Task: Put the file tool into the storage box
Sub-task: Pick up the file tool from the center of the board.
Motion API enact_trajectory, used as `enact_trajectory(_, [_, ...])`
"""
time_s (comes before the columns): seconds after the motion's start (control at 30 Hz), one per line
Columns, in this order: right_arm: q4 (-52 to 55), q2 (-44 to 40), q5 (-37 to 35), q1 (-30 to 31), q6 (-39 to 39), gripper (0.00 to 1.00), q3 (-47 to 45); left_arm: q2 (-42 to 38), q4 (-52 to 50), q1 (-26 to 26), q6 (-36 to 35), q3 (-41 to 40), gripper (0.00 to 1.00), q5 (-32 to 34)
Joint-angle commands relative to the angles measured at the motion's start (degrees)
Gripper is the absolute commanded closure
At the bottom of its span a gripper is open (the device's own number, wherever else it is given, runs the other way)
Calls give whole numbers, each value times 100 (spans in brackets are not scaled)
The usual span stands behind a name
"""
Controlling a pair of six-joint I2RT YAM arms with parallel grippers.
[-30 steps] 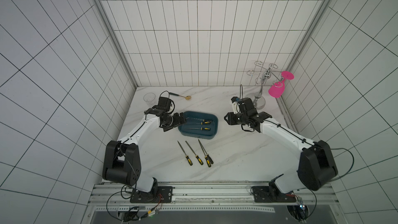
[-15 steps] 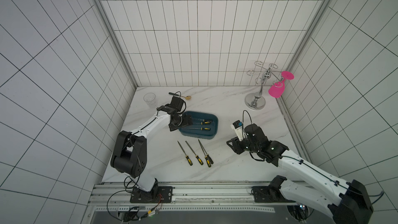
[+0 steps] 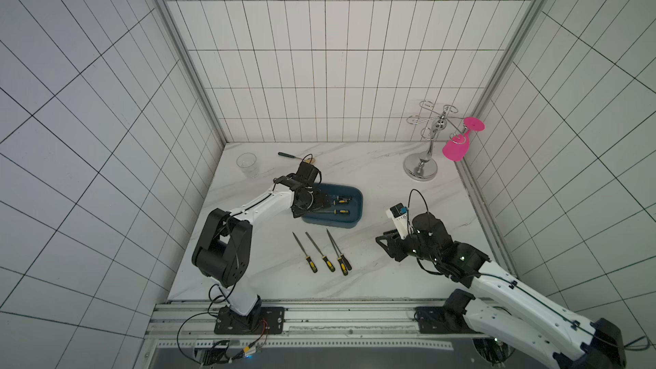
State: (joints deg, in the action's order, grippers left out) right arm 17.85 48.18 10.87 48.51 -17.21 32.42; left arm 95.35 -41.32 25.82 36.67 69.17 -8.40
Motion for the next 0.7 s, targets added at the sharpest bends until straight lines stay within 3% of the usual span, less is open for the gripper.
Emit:
enact_trajectory(0.0, [50, 306, -131, 194, -11, 59, 4, -605, -11, -39, -103, 228, 2, 166])
enact_trajectory(0.2, [-118, 1161, -408, 526, 51, 59, 282, -1377, -108, -395, -547, 653, 2, 495])
enact_trajectory(0.33, [-203, 1867, -529, 864, 73, 60, 472, -1930, 13, -822, -749, 45, 2, 712])
enact_trajectory(0.43, [-268, 2335, -781, 1112, -48, 61, 599, -2226, 220, -1250, -958, -439, 2, 400])
enact_trajectory(0.67, [-248, 3145, -1052, 1541, -133, 62, 1091, -2173, -122, -1585, -1332, -557, 2, 585])
